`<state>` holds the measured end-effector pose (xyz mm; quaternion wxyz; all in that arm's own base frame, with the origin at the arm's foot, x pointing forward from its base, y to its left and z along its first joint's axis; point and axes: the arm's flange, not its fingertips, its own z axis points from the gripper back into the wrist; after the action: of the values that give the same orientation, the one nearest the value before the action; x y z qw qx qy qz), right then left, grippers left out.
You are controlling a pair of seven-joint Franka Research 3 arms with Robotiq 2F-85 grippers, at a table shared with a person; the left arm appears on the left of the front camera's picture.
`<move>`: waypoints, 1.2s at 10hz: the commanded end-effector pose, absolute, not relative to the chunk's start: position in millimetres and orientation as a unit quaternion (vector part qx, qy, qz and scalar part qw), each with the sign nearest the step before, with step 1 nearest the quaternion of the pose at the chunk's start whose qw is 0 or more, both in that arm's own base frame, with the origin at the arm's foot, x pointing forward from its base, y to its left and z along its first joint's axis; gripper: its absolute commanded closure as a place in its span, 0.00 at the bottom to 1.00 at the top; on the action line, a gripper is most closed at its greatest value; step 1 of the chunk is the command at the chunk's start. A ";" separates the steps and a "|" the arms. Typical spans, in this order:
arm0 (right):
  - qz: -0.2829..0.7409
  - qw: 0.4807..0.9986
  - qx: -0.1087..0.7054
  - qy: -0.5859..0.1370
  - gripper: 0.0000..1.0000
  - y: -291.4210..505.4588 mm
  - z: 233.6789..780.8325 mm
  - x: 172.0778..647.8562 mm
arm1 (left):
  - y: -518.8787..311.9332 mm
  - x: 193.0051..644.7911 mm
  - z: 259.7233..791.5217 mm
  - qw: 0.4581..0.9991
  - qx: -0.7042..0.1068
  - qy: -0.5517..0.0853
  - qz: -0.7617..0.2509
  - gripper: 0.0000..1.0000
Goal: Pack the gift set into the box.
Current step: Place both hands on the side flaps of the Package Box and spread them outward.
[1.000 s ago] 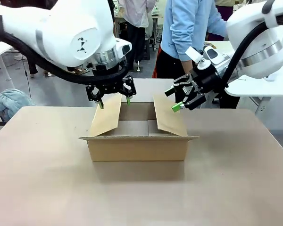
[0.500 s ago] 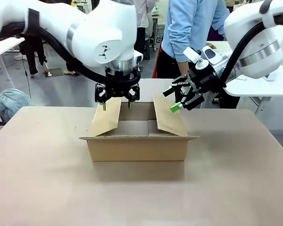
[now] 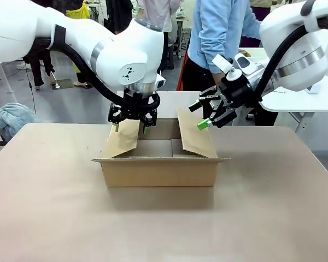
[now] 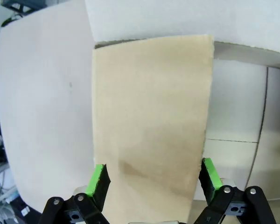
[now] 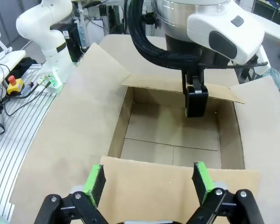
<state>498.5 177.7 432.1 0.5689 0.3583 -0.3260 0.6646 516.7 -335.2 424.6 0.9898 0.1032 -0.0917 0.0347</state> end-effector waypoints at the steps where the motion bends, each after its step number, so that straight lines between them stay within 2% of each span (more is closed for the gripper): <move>1: 0.666 0.567 0.356 -0.328 0.00 178.6 434.7 502.3 | -318.2 505.8 444.0 0.989 0.108 -0.101 -0.007 0.00; 5: 0.666 0.567 0.356 -0.328 0.00 178.6 434.7 502.3 | -266.3 487.6 474.5 0.983 0.148 -0.104 -0.027 0.00; 7: 0.666 0.567 0.356 -0.328 0.00 178.6 434.7 502.3 | -227.6 489.1 487.5 0.987 0.126 -0.099 -0.010 0.00; 9: 0.666 0.567 0.356 -0.328 0.00 178.6 434.7 502.3 | -178.8 492.7 499.1 0.994 0.067 -0.086 -0.019 0.00; 12: 0.666 0.567 0.356 -0.328 0.00 178.6 434.7 502.3 | -111.3 515.3 473.9 0.994 -0.057 -0.026 -0.092 0.00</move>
<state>499.0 177.7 431.8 0.5690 0.3584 -0.3259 0.6645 515.2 -127.3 488.8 0.9960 -0.0150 -0.0652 -0.0585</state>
